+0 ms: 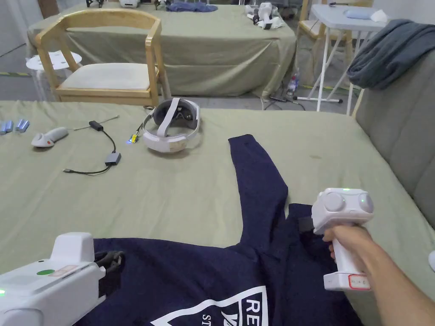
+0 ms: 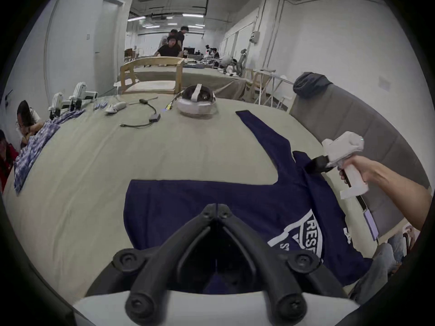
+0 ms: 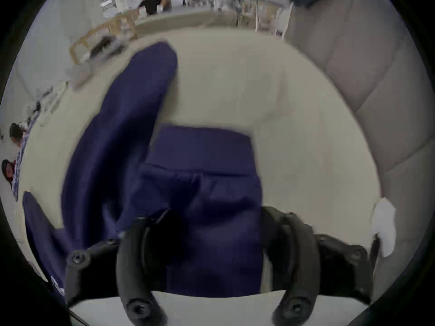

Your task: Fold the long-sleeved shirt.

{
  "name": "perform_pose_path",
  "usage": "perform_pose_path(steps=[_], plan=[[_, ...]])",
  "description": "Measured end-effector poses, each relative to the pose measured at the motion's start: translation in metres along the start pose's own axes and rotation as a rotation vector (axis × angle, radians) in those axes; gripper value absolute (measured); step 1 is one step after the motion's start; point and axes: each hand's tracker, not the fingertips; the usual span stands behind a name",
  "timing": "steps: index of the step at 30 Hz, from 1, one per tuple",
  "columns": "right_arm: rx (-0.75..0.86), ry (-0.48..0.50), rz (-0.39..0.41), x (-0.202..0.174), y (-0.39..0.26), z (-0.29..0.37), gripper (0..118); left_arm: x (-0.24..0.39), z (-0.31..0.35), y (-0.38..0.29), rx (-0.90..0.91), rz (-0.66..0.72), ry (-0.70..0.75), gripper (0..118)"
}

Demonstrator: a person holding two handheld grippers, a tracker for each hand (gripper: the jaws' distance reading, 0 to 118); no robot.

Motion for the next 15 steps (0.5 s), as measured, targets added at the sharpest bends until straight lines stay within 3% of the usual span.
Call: perform_pose_path(steps=[1,2,3,4,5,6,8,9,10,12,13,15], plan=[[-0.025,0.007,-0.002,-0.003,-0.020,0.007,56,-0.001,-0.001,-0.002,-0.013,0.000,0.009,4],[0.110,-0.002,-0.080,-0.005,-0.016,0.028,44,-0.004,-0.003,-0.009,-0.032,0.000,0.018,4],[0.080,0.034,-0.119,-0.008,-0.016,0.040,27,-0.007,-0.004,-0.011,-0.044,0.006,0.015,4],[0.095,0.074,-0.073,-0.011,-0.020,0.053,6,-0.009,-0.005,-0.013,-0.048,0.012,0.020,4],[0.128,0.037,-0.009,0.005,-0.027,0.049,0,-0.010,-0.007,-0.013,-0.051,0.014,0.021,4],[0.145,0.026,0.019,0.004,-0.037,0.065,0,-0.014,-0.009,-0.018,-0.054,0.011,0.018,4],[0.271,0.118,-0.001,0.009,-0.077,0.114,0,-0.015,-0.006,-0.019,-0.051,0.017,0.015,4],[0.289,0.184,0.008,0.048,-0.106,0.145,0,-0.016,-0.004,-0.020,-0.042,0.022,0.010,4],[0.307,0.226,0.001,0.054,-0.132,0.168,0,-0.012,0.003,-0.022,-0.034,0.026,-0.001,4],[0.278,0.309,0.061,0.062,-0.191,0.200,0,-0.012,0.006,-0.023,-0.019,0.037,-0.022,4],[0.238,0.376,0.194,0.047,-0.218,0.205,0,-0.012,0.006,-0.023,-0.017,0.038,-0.025,4],[0.134,0.402,0.226,0.038,-0.268,0.203,0,-0.012,0.010,-0.027,-0.008,0.044,-0.029,4]])
